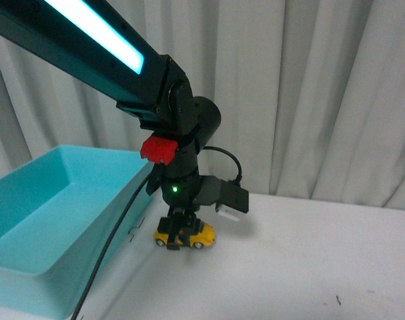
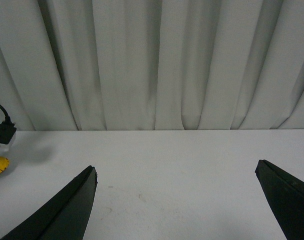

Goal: Wind up and store yellow beetle toy

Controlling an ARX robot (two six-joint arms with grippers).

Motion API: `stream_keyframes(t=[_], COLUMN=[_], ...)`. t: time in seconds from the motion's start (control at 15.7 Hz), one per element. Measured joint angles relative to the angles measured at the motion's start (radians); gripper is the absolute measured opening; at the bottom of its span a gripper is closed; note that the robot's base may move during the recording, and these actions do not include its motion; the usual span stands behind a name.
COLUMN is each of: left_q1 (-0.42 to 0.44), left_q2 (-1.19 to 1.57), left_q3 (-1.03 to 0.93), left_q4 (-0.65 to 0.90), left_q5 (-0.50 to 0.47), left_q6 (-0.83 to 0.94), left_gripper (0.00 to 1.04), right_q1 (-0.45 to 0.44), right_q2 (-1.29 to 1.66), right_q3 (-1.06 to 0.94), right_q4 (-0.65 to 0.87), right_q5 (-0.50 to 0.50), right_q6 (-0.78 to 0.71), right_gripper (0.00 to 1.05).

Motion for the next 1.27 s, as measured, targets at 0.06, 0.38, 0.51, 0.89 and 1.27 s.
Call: stream_keyframes(t=[0.06, 0.38, 0.51, 0.89, 1.27], left_q1=[-0.008, 0.056, 0.187, 0.456, 0.472], left_q2=[-0.034, -0.386, -0.482, -0.487, -0.308], left_q3=[-0.012, -0.089, -0.105, -0.302, -0.375], left_q4=[-0.015, 0.076, 0.220, 0.336, 0.406], left_q5=[0.048, 0.325, 0.335, 0.071, -0.063], left_q6=[-0.023, -0.228, -0.394, -0.841, -0.982], left_gripper=[0.41, 0.41, 0.41, 0.41, 0.41], right_q1=[0.000, 0.000, 0.000, 0.000, 0.000], right_q2=[0.000, 0.000, 0.000, 0.000, 0.000], right_q3=[0.000, 0.000, 0.000, 0.000, 0.000], right_q4=[0.000, 0.000, 0.000, 0.000, 0.000], right_q5=[0.000, 0.000, 0.000, 0.000, 0.000], right_q6=[0.000, 0.000, 0.000, 0.000, 0.000], right_gripper=[0.98, 0.98, 0.98, 0.98, 0.98])
